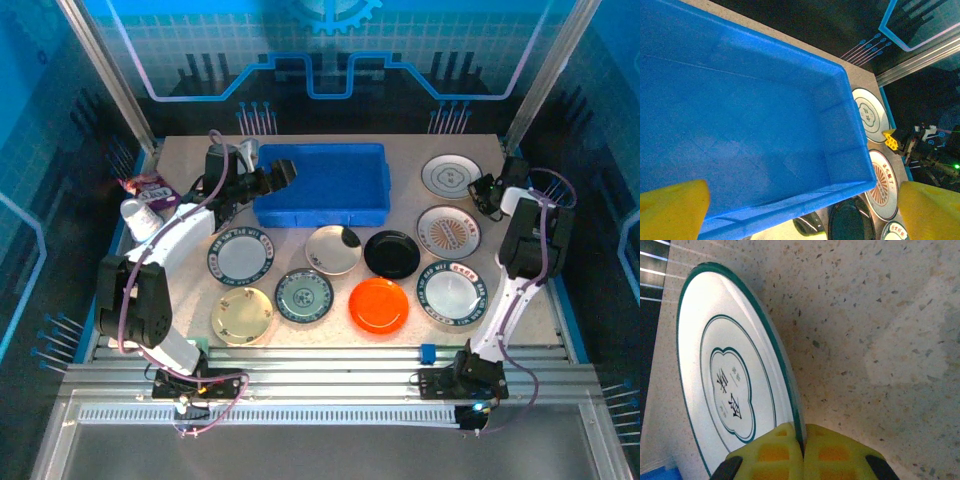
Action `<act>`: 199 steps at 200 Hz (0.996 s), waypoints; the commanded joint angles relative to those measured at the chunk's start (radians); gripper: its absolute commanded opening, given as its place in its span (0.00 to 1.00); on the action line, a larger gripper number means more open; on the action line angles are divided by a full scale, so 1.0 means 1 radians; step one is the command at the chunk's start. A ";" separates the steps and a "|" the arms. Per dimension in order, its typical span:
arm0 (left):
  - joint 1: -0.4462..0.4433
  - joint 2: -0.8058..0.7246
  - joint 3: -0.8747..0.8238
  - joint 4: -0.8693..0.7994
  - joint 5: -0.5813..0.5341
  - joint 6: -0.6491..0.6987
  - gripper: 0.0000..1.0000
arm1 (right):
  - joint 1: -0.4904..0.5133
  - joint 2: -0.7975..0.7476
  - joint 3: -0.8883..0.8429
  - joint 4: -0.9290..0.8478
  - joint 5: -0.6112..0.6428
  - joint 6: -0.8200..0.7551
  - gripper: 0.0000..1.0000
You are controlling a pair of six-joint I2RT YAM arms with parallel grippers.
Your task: Place the plates into the plastic bin on the countertop
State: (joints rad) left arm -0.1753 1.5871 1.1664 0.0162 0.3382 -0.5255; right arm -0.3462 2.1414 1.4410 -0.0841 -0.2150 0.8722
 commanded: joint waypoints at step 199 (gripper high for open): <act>-0.010 0.216 0.246 0.065 0.128 -0.091 0.90 | 0.334 -0.247 0.189 -0.102 -0.365 -0.055 0.00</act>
State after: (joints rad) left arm -0.1761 1.7432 1.3369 0.0582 0.4175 -0.5945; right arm -0.0742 1.8450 1.5940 -0.1635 -0.4816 0.8322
